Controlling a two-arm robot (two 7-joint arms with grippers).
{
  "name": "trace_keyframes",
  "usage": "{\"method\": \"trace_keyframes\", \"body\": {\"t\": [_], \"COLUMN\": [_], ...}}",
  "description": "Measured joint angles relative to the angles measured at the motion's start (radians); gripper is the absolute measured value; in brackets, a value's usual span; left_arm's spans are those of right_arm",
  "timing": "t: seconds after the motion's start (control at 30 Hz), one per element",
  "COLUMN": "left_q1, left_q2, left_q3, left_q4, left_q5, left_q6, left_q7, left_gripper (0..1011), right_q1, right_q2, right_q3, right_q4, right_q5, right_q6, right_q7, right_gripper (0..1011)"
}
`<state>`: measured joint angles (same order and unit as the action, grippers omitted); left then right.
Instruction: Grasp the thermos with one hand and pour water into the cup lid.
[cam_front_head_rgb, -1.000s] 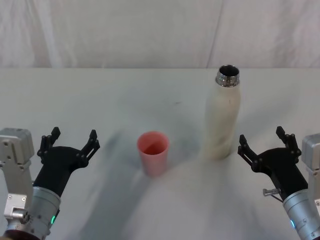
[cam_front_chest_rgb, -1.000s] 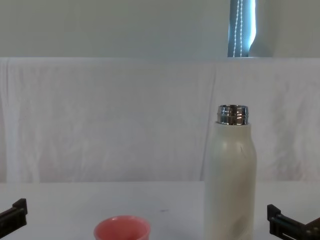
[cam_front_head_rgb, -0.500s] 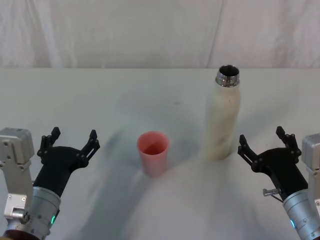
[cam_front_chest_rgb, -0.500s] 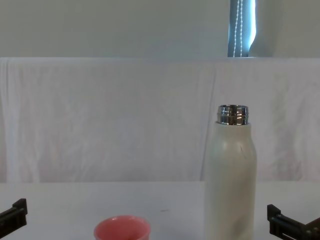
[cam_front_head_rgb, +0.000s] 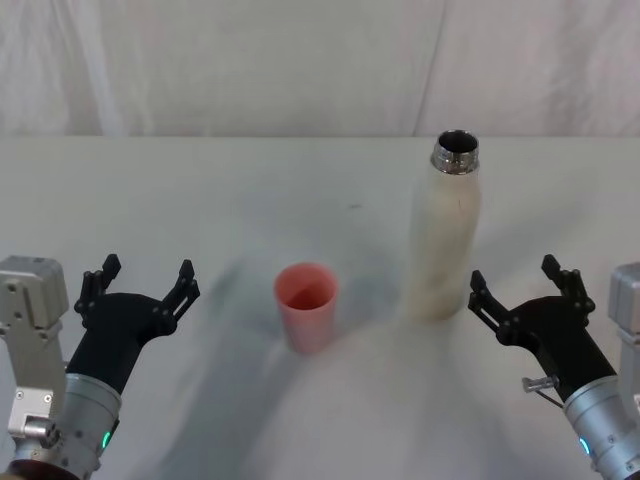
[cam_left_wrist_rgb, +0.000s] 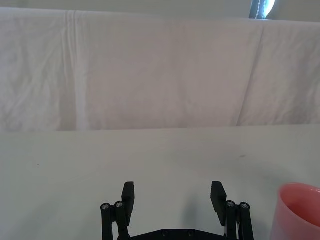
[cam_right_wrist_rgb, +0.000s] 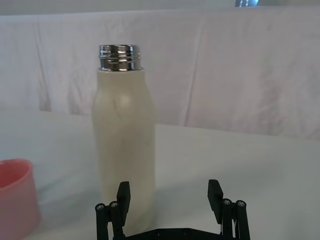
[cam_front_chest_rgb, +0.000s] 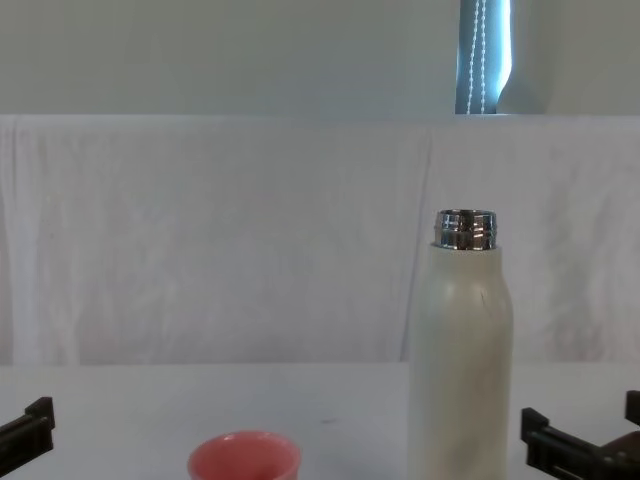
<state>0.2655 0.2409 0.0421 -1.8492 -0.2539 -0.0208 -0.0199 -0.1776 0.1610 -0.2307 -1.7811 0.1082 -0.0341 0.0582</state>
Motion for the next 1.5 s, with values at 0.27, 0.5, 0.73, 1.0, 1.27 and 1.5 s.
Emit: {"method": "trace_keyframes", "body": {"t": [0.27,0.5,0.73,1.0,1.27,1.5], "left_q1": [0.0,0.0,0.0,0.0,0.0,0.0], "left_q2": [0.0,0.0,0.0,0.0,0.0,0.0], "left_q3": [0.0,0.0,0.0,0.0,0.0,0.0], "left_q4": [0.0,0.0,0.0,0.0,0.0,0.0], "left_q5": [0.0,0.0,0.0,0.0,0.0,0.0], "left_q6": [0.0,0.0,0.0,0.0,0.0,0.0], "left_q7": [0.0,0.0,0.0,0.0,0.0,0.0], "left_gripper": [1001,1001,1001,1001,1001,1001], "right_q1": [0.024,0.059,0.087,0.115,0.133,0.147], "right_q2": [-0.02,-0.037,-0.052,-0.064,-0.076,-0.084], "right_q3": [-0.017,-0.027,-0.024,-0.021,-0.025,-0.028], "right_q4": [0.012,0.047,0.076,0.1,0.116,0.123], "right_q5": [-0.026,-0.055,-0.061,-0.062,-0.063,-0.063], "right_q6": [0.013,0.017,0.013,0.008,0.01,0.012], "right_q7": [0.031,0.054,0.07,0.079,0.082,0.084], "right_gripper": [1000,1000,1000,1000,1000,1000]}}
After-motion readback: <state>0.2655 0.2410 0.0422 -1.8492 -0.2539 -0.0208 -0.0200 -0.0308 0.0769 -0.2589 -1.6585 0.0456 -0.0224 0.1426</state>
